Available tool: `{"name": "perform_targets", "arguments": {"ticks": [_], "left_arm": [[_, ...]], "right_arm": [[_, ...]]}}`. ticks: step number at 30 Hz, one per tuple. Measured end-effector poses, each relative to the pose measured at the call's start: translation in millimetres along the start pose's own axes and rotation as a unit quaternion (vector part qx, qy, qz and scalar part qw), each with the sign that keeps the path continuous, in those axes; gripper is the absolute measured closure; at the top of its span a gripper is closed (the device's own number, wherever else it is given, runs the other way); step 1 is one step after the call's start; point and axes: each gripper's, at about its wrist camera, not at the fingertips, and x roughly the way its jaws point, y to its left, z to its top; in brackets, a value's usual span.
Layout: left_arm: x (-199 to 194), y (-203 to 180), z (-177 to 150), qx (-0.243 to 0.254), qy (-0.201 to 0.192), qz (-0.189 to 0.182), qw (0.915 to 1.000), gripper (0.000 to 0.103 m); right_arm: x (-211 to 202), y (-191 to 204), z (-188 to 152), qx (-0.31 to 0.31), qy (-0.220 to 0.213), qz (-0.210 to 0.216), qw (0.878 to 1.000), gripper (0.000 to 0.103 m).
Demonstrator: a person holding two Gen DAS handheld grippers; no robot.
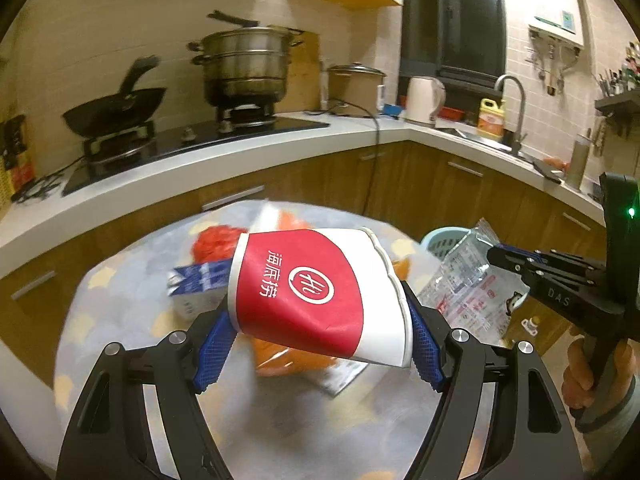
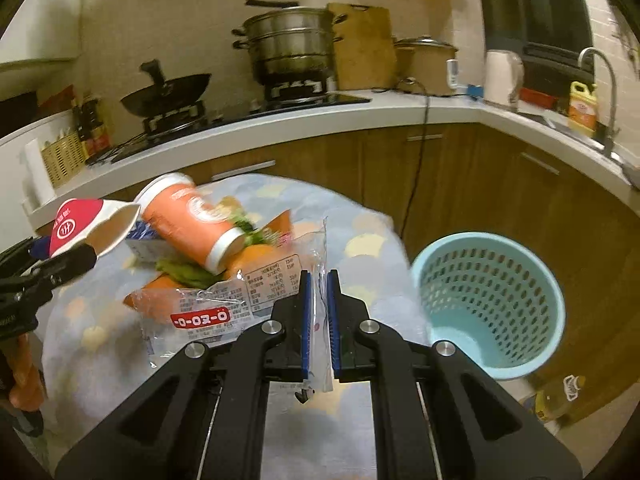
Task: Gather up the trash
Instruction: 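Carry the cup and bag over the blue basket and open both grippers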
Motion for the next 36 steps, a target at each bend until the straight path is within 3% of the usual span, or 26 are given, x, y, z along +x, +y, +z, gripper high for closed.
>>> {"name": "perform_targets", "arguments": {"ticks": [5, 11, 19, 26, 29, 32, 34, 36], "left_arm": [[17.4, -31.3, 18.9, 0.015, -0.004, -0.027, 0.9995, 0.030], [57.4, -81.7, 46.6, 0.035, 0.005, -0.063, 0.9973, 0.030], [159.2, -166.9, 55.8, 0.081, 0.071, -0.098, 0.9893, 0.030], [235.2, -206.5, 39.2, 0.096, 0.131, -0.112, 0.9804, 0.030], [254.1, -214.6, 30.9, 0.102, 0.152, -0.117, 0.9762, 0.030], [261.1, -216.6, 25.5, 0.102, 0.162, -0.128, 0.9732, 0.029], [264.1, -215.1, 25.2, 0.098, 0.167, -0.131, 0.9725, 0.025], [262.6, -210.0, 24.3, 0.092, 0.166, -0.126, 0.9737, 0.023]], "right_arm": [[-6.5, -39.5, 8.5, 0.033, -0.022, -0.031, 0.999, 0.097], [-10.3, -109.0, 12.2, 0.089, -0.043, -0.107, 0.989, 0.097], [27.8, -199.5, -11.8, 0.161, -0.007, -0.188, 0.969, 0.097], [64.1, -233.8, -32.1, 0.179, 0.027, -0.213, 0.960, 0.097], [73.6, -240.2, -37.8, 0.185, 0.039, -0.200, 0.961, 0.094], [81.5, -242.7, -40.4, 0.181, 0.052, -0.201, 0.961, 0.084], [81.0, -243.5, -41.1, 0.184, 0.051, -0.201, 0.961, 0.057], [76.0, -242.2, -40.0, 0.185, 0.040, -0.207, 0.960, 0.049]]}}
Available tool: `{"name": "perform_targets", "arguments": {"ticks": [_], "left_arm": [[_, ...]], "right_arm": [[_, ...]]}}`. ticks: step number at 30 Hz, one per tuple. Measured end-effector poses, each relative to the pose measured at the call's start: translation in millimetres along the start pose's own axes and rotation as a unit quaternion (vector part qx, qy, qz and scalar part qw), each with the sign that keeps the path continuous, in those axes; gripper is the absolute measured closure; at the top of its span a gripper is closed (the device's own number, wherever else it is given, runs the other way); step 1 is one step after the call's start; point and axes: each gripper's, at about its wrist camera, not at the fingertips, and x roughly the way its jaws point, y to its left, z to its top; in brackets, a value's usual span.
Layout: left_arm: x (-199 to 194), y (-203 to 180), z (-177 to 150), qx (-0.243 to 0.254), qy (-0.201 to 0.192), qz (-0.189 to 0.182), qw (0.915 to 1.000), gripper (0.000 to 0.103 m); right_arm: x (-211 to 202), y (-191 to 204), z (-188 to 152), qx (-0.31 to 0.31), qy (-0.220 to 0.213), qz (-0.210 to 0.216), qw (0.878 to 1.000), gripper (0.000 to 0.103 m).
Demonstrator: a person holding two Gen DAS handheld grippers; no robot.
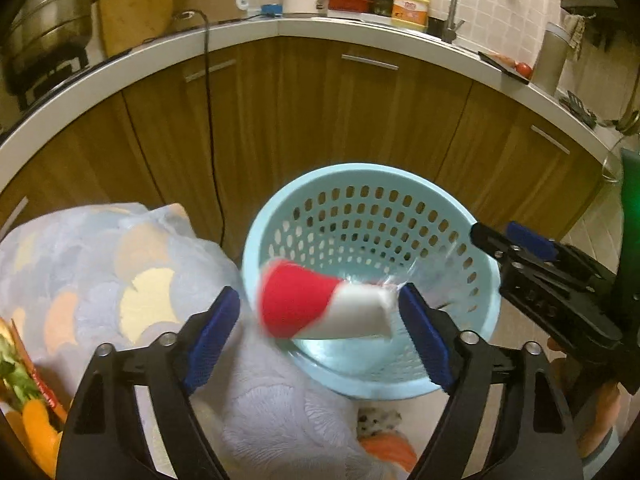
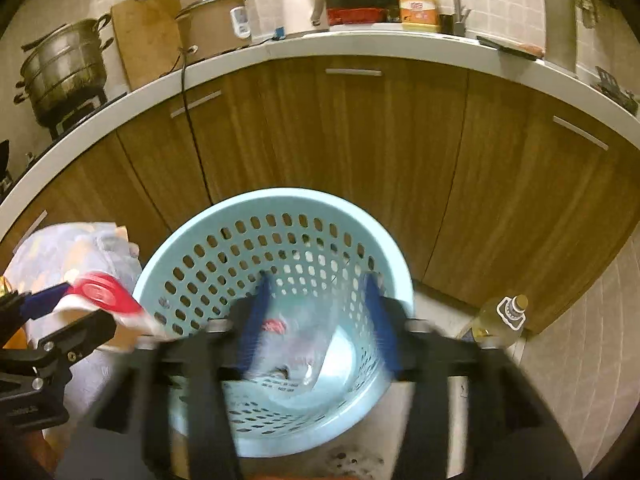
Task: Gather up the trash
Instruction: 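Carry the cup and bag over the blue basket and open both grippers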
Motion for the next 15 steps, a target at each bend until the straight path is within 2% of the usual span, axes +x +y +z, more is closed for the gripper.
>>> {"name": "perform_targets", "arguments": {"ticks": [6, 12, 15], "left_arm": [[-16.1, 5.4, -2.3, -0.012, -0.011, -0.005, 0.9999, 0.023], [-48.6, 6.1, -13.7, -0.019, -0.037, 0.013, 0.9991, 0.023], [-75.2, 10.5, -25.2, -0.029, -0.057, 0.038, 0.9972, 0.023]], "right_arm": [[-12.8, 8.3, 1.9, -0.009, -0.006, 0.008, 1.000, 0.049], [-42.1, 29.2, 5.8, -0.028, -0.031, 0.033, 0.999, 0.049], [-56.4, 45.3, 6.4, -0.034, -0.037, 0.062, 0.997, 0.049]]}}
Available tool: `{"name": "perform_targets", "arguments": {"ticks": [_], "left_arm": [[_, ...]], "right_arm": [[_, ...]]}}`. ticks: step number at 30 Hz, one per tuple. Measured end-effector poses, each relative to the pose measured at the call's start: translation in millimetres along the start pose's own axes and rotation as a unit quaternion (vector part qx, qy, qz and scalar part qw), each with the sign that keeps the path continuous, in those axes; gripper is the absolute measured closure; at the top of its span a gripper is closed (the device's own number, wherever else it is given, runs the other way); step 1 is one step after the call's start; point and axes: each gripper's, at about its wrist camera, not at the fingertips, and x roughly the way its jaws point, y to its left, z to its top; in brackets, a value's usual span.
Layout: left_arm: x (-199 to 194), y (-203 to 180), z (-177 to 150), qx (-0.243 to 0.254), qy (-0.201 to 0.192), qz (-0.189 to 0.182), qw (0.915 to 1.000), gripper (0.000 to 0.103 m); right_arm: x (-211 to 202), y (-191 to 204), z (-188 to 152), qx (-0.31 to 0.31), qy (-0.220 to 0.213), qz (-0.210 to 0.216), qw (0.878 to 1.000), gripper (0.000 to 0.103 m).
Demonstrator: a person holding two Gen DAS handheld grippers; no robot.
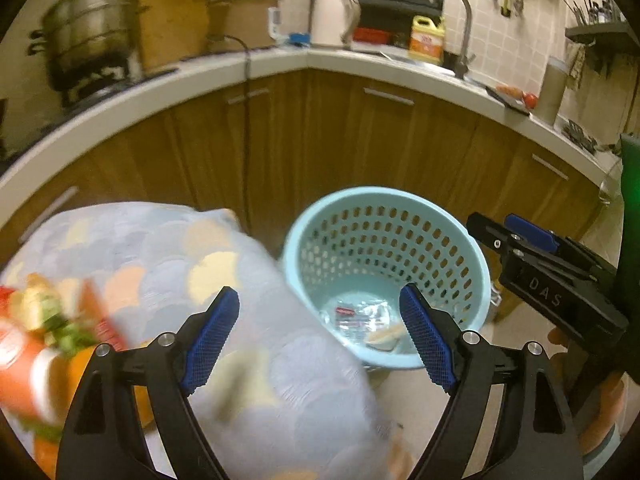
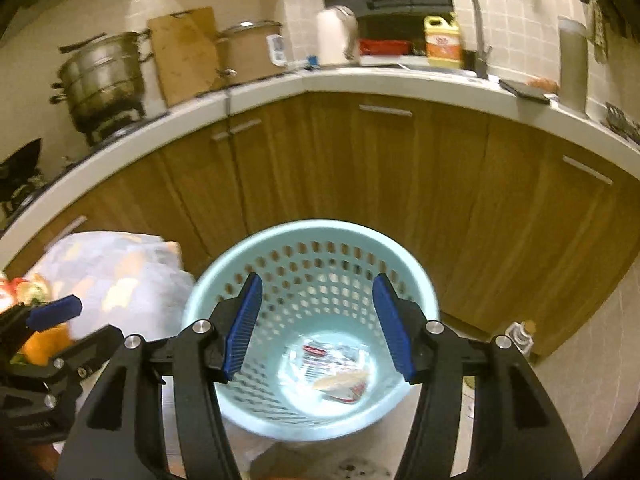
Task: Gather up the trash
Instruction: 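Grasp the orange snack packet with the left gripper while the right grasps the orange paper cup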
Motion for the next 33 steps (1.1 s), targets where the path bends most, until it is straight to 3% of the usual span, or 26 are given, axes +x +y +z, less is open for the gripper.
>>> {"name": "perform_targets", "arguments": {"ticks": [7, 12, 15, 18, 22, 26, 29, 31, 33], "left_arm": [[-65.3, 37.8, -37.2, -0.050, -0.037, 0.098, 0.9932, 0.021], [-113.2, 78.8, -76.1, -0.104, -0.054, 0.195, 0.9738, 0.021], [-131.3, 108.0, -93.6, -0.139, -0.052, 0.234, 0.9608, 0.019], [-138.9, 137.7, -107.6, -0.167, -0.036, 0.238, 0.9561, 0.017], [-130.9, 161.3, -114.6, -0.178, -0.008, 0.193, 0.9650, 0.011], [-111.9, 171.4, -112.2, -0.163, 0.026, 0.166, 0.9723, 0.010], [-98.0, 176.5, -111.1, -0.155, 0.045, 0.174, 0.9714, 0.012], [-91.6, 180.8, -110.7, -0.153, 0.053, 0.173, 0.9715, 0.020], [-91.3, 183.1, -113.0, -0.161, 0.055, 0.158, 0.9728, 0.041]], "right_arm": [[-8.8, 63.5, -18.3, -0.035, 0.018, 0.066, 0.997, 0.049], [-12.1, 120.4, -43.5, -0.073, 0.037, 0.118, 0.990, 0.049], [-15.5, 152.5, -57.0, -0.096, 0.042, 0.137, 0.985, 0.049], [-16.5, 175.4, -68.4, -0.113, 0.049, 0.147, 0.981, 0.049], [-15.6, 191.6, -80.1, -0.139, 0.053, 0.140, 0.979, 0.049], [-11.7, 189.7, -80.6, -0.136, 0.063, 0.147, 0.978, 0.045], [-9.2, 186.3, -80.1, -0.131, 0.071, 0.154, 0.977, 0.045], [-8.1, 187.0, -79.1, -0.134, 0.072, 0.156, 0.976, 0.043], [-9.5, 190.0, -77.2, -0.144, 0.069, 0.158, 0.974, 0.041]]}}
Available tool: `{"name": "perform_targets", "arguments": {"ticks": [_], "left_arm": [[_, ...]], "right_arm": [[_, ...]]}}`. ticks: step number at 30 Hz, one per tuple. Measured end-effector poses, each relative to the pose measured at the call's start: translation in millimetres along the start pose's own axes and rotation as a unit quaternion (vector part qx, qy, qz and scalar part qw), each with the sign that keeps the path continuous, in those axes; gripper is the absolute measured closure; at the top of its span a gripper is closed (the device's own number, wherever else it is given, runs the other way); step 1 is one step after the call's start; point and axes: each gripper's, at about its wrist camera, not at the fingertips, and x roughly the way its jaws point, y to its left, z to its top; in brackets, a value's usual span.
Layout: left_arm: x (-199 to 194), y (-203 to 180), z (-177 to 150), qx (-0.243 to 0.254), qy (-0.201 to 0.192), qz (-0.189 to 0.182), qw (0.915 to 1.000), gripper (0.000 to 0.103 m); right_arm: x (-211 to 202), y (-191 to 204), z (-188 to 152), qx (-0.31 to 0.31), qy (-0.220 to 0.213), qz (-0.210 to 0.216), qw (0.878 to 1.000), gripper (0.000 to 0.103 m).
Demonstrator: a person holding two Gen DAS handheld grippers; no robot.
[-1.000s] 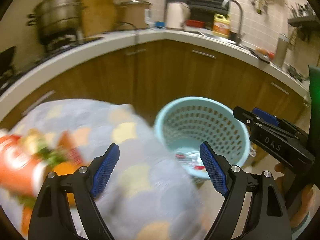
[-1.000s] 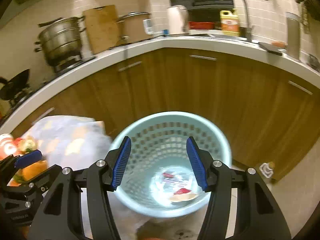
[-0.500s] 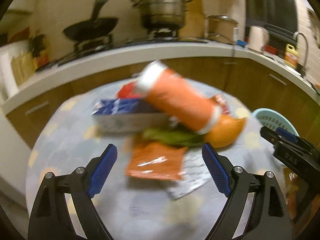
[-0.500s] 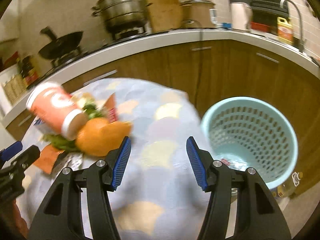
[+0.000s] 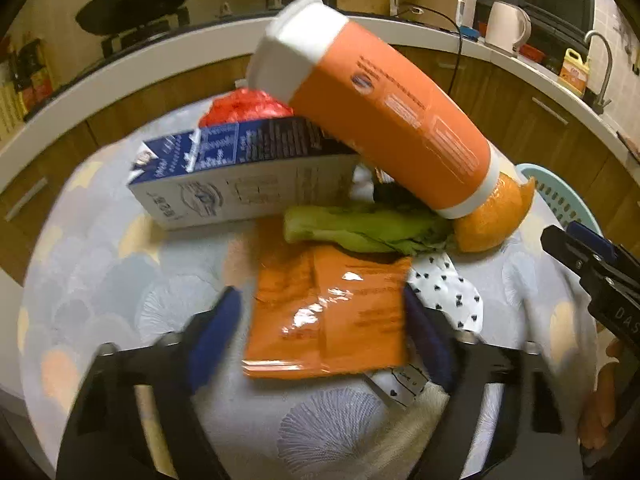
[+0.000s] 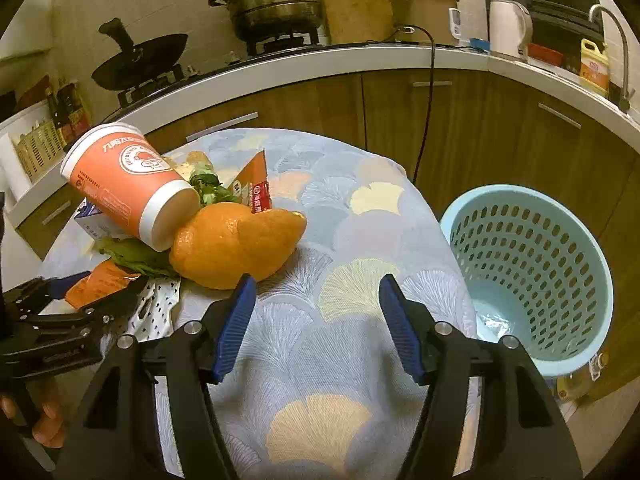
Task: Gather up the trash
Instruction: 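Grasp the orange snack packet with the left gripper while the right grasps the orange paper cup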
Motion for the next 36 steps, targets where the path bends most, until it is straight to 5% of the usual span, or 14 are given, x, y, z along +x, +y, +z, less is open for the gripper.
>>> {"name": "perform_targets", "arguments": {"ticks": [10, 13, 18, 24, 31, 34, 36], "left_arm": [[-25.3, 22.1, -17.4, -0.024, -0.025, -0.017, 0.9993, 0.045], [-33.2, 33.5, -23.7, -0.033, -0.020, -0.044, 0.9983, 0.045], [-39.8, 42.0, -30.3, -0.036, -0.025, -0.037, 0.9984, 0.045], [-50.5, 40.9, -31.2, -0.004, -0.023, -0.026, 0.9994, 0.044], [-60.6, 50.6, -36.6, 0.001, -0.021, -0.040, 0.9990, 0.060], [-51.1, 52.9, -44.9, 0.003, 0.001, -0.047, 0.9989, 0.058], [-46.9, 55.4, -48.7, -0.002, 0.006, -0.043, 0.9990, 0.041]], "right_arm": [[-22.0, 44.6, 42.9, -0.083, -0.043, 0.065, 0.993, 0.024], [-17.0, 58.2, 48.2, -0.096, -0.032, 0.095, 0.990, 0.018], [-2.2, 79.1, 49.7, -0.090, 0.009, 0.150, 0.985, 0.017], [15.2, 94.6, 54.9, -0.069, 0.046, 0.168, 0.982, 0.015], [40.7, 98.5, 51.1, -0.026, 0.089, 0.178, 0.980, 0.015], [42.1, 94.9, 48.5, -0.016, 0.093, 0.179, 0.979, 0.017], [40.8, 94.0, 48.8, -0.016, 0.092, 0.172, 0.981, 0.027]]}}
